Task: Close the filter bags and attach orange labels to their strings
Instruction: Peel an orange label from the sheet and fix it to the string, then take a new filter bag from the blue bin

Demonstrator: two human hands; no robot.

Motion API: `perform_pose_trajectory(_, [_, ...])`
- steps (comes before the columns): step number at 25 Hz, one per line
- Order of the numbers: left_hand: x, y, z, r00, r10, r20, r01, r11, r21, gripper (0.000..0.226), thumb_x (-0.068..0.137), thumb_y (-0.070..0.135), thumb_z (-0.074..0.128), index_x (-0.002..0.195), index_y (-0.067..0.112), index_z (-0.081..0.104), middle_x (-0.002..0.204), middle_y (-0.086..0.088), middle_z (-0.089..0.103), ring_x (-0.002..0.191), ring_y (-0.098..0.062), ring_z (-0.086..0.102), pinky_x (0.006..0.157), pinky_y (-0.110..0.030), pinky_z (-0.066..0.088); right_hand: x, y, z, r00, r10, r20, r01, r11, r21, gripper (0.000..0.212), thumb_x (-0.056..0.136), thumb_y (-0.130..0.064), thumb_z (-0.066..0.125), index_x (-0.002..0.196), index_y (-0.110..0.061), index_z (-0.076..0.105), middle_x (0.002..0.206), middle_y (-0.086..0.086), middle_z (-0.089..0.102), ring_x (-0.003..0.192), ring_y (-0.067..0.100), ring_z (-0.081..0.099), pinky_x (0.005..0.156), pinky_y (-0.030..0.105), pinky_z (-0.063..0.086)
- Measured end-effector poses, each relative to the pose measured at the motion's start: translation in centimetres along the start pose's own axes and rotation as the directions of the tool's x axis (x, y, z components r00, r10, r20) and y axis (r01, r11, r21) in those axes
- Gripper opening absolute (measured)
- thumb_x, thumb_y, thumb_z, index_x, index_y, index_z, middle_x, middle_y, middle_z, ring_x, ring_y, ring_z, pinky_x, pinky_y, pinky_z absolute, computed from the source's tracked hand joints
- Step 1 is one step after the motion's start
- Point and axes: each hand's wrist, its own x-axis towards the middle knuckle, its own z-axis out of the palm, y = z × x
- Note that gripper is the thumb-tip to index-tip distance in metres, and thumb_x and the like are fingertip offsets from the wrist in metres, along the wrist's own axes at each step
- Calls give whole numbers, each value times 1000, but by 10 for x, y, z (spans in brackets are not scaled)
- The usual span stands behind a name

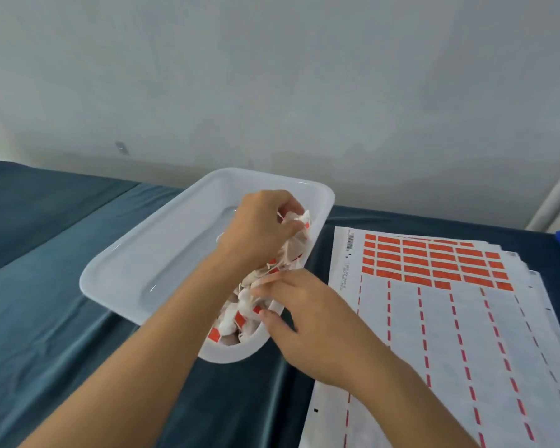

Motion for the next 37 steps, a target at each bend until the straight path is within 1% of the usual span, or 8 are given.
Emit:
perform_pose_trajectory(4, [0,-2,-1,997,-12,81,4,995,96,14,90,19,74,99,29,76,88,12,68,75,-4,64,57,-18,47,-6,6,-3,1000,0,1,0,1000,-11,36,103,-45,54,138,-45,52,149,-27,45,135,-1,46,111,23,41])
perform_pose_trajectory(8, [9,-1,-16,996,9,-90,-1,996,88,23,86,6,67,93,26,75,70,17,62,63,8,58,50,-8,37,-16,10,-18,999,8,-52,-11,999,-50,36,102,-46,52,138,-49,51,147,-29,48,135,-7,43,103,13,29])
perform_pose_trajectory(15, [-2,7,-5,987,-21,157,-11,980,200,26,93,33,74,118,34,69,108,7,67,89,-11,63,70,-26,49,-48,15,-58,995,80,-63,-86,991,-102,36,102,-49,48,138,-45,54,141,-30,52,119,-18,39,87,2,27])
perform_pose_trajectory(20, [-15,56,4,974,225,38,-212,832,512,42,89,39,68,130,36,63,124,0,66,116,-35,54,87,-50,50,-80,28,-139,935,221,-277,-270,951,-152,30,103,-44,54,130,-40,65,132,-24,64,122,-3,55,104,25,47])
perform_pose_trajectory(24, [-53,128,77,878,475,58,-477,859,188,31,91,45,57,121,36,63,113,7,69,101,-25,64,81,-44,57,-109,48,-198,818,345,-460,-497,826,-265,25,100,-38,52,117,-35,70,114,-16,73,104,10,66,91,37,55])
perform_pose_trajectory(29, [-120,164,207,832,363,420,-195,899,-392,27,100,37,60,125,48,57,112,24,66,88,5,66,79,-19,58,-152,86,-188,684,684,-255,-724,591,-357,24,105,-30,48,113,-25,70,111,-2,70,85,16,64,71,32,55])
perform_pose_trajectory(33, [-139,148,249,872,333,359,-167,892,-421,13,101,30,61,104,42,61,92,23,68,87,4,65,73,-18,57,-166,105,-156,602,798,26,-753,579,-313,21,107,-22,44,111,-17,64,123,4,65,88,17,60,62,26,45])
perform_pose_trajectory(37, [-141,142,252,879,311,363,-150,900,-408,23,102,38,60,118,52,53,100,34,62,99,16,58,70,-2,45,-149,115,-200,648,704,-291,-762,598,-250,23,102,-21,52,95,-11,71,94,6,71,82,20,65,62,25,51])
